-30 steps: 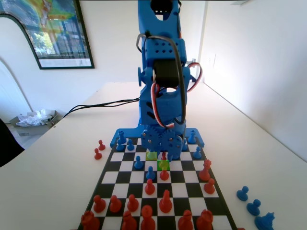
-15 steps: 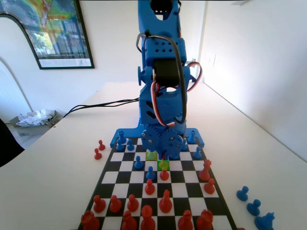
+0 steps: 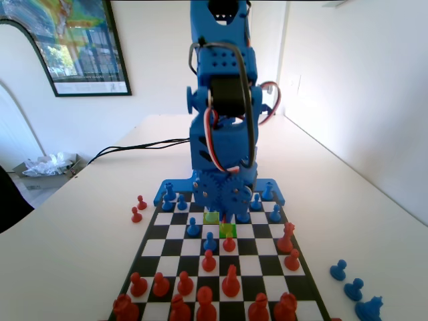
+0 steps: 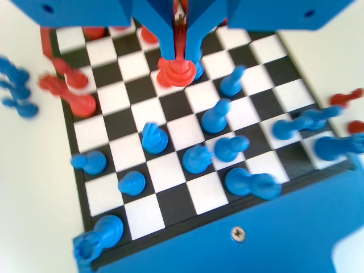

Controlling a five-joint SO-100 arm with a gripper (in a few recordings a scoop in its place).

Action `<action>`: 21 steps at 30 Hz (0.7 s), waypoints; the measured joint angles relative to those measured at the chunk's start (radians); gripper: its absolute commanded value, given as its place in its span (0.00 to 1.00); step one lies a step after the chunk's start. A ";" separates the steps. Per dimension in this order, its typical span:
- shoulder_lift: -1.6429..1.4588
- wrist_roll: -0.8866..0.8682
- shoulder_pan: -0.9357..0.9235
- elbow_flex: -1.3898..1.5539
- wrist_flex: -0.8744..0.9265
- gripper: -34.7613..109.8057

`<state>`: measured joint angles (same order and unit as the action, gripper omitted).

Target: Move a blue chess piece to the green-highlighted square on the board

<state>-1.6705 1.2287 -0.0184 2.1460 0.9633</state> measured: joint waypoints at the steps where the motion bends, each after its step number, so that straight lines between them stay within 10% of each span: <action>1: -0.023 -0.003 -0.017 0.000 0.012 0.25; 21: -0.141 0.029 -0.549 -0.089 0.163 0.25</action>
<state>-1.8116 1.2579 -0.5676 2.0571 1.1259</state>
